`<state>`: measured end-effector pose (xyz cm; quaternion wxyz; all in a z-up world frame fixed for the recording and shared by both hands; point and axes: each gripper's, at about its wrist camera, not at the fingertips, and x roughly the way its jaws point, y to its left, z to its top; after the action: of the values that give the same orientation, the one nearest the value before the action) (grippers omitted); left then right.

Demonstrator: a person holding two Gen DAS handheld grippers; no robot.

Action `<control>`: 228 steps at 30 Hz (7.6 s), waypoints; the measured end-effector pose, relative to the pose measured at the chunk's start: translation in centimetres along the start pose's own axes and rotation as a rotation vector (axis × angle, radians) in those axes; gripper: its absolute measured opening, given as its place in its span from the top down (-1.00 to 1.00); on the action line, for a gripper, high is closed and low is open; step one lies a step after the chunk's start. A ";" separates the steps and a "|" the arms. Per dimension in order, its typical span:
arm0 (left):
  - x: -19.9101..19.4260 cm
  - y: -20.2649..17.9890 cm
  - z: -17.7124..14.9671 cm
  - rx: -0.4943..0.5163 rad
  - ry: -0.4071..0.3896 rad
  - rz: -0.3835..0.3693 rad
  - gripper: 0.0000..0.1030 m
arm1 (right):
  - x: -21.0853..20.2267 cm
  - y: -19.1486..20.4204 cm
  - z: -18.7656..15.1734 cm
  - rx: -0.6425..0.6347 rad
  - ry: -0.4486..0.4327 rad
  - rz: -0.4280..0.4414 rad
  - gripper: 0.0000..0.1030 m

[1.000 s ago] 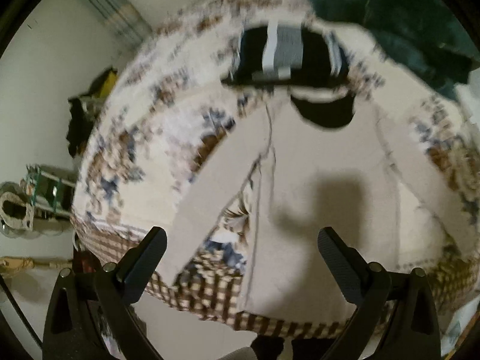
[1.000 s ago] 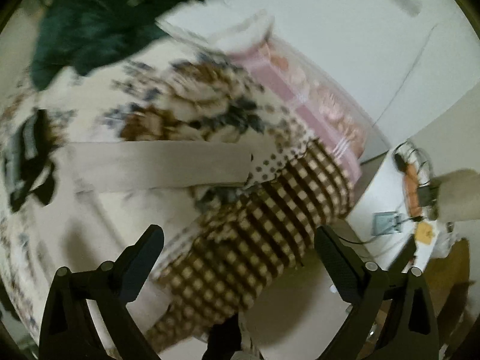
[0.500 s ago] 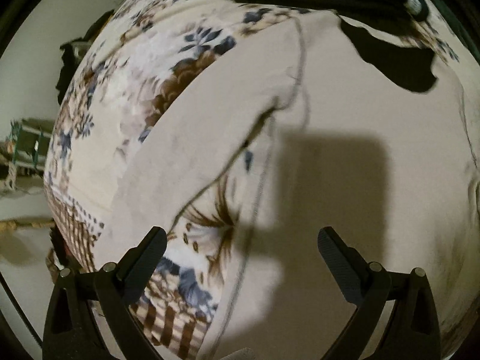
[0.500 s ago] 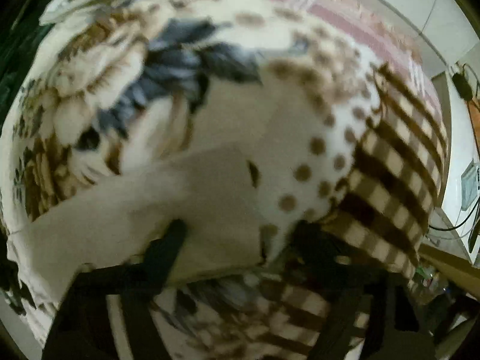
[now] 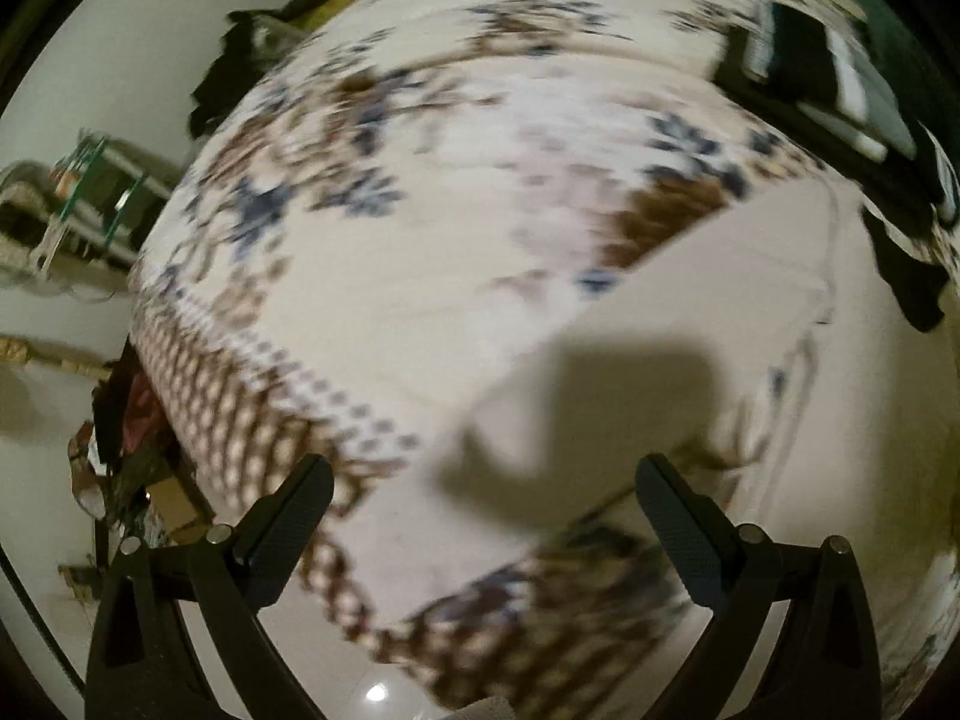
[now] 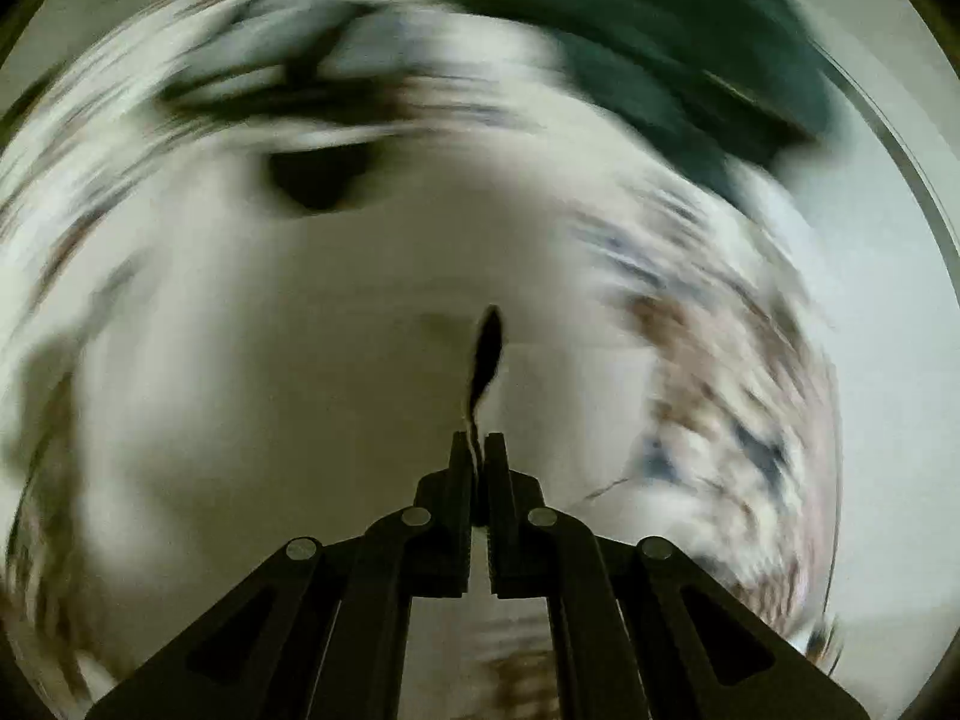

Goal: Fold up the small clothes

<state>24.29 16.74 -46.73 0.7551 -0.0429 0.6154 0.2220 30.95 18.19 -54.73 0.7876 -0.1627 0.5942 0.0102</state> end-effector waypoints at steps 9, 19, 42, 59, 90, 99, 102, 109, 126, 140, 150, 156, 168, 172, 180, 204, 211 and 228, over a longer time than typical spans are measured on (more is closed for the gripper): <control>4.1 10.5 -4.3 -0.104 0.068 0.020 -1.00 | 4.6 22.7 -6.8 -0.440 0.161 0.028 0.94; 11.9 17.6 -10.6 -0.527 0.291 -0.355 -0.99 | 5.4 17.6 -5.7 -0.217 0.331 0.214 0.18; -1.2 8.7 -7.8 -0.268 -0.169 -0.236 0.93 | 7.8 -2.9 -12.0 0.152 0.285 0.145 0.18; -4.8 -27.1 -22.8 0.687 0.030 -0.547 0.89 | 10.0 -27.5 -28.4 0.439 0.385 0.088 0.18; 4.2 -6.5 -21.2 0.170 0.266 -0.539 0.92 | 9.1 -42.1 -41.6 0.647 0.444 0.541 0.86; 1.3 -2.9 -17.1 -0.079 0.279 -0.647 0.93 | 3.4 -45.5 -38.9 0.746 0.362 0.651 0.94; 1.5 -2.5 -13.3 -0.134 0.277 -0.700 0.94 | 2.2 -48.6 -34.5 0.822 0.307 0.697 0.94; 5.2 -7.7 -1.5 -0.163 0.217 -0.771 0.91 | 4.6 -56.1 -26.8 0.888 0.157 0.645 0.94; 8.2 -12.1 0.6 0.046 0.168 -0.677 -0.13 | 10.7 -53.6 -21.6 0.766 0.222 0.541 -0.09; 10.2 -13.4 3.9 0.138 0.117 -0.639 0.93 | 8.9 -52.5 -17.4 0.759 0.080 0.289 0.95; 9.5 -11.9 8.2 0.060 0.160 -0.765 -0.25 | 12.5 -52.8 -16.5 0.770 0.237 0.318 0.18; 9.4 -17.9 13.8 0.160 0.100 -0.729 -0.25 | 13.9 -55.4 -10.1 0.734 0.128 0.397 -0.03; 9.5 -25.4 17.8 0.365 -0.025 -0.611 0.95 | 20.8 -54.4 2.8 0.563 0.083 0.474 0.83; 5.1 -21.9 15.9 0.331 -0.097 -0.667 0.95 | 16.4 -54.8 1.7 0.559 0.002 0.521 0.85; -2.3 -13.2 6.8 0.243 -0.117 -0.767 0.95 | 5.8 -54.2 -7.9 0.529 -0.078 0.614 0.85; 5.4 -9.8 1.8 -0.023 0.147 -0.762 -0.11 | 7.0 -55.2 -22.9 0.712 0.156 0.668 -0.11; 10.9 -14.0 4.5 0.072 0.175 -0.592 -0.15 | 12.1 -53.2 -17.1 0.657 0.184 0.523 -0.10; 13.9 -11.7 -0.7 -0.089 0.431 -0.974 -0.39 | 18.9 -53.3 -23.2 0.878 0.403 0.993 -0.26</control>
<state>30.22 9.91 -62.53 0.6246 -0.4003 0.6553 -0.1421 26.03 -41.91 -65.10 0.5567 0.4639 0.6821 0.0977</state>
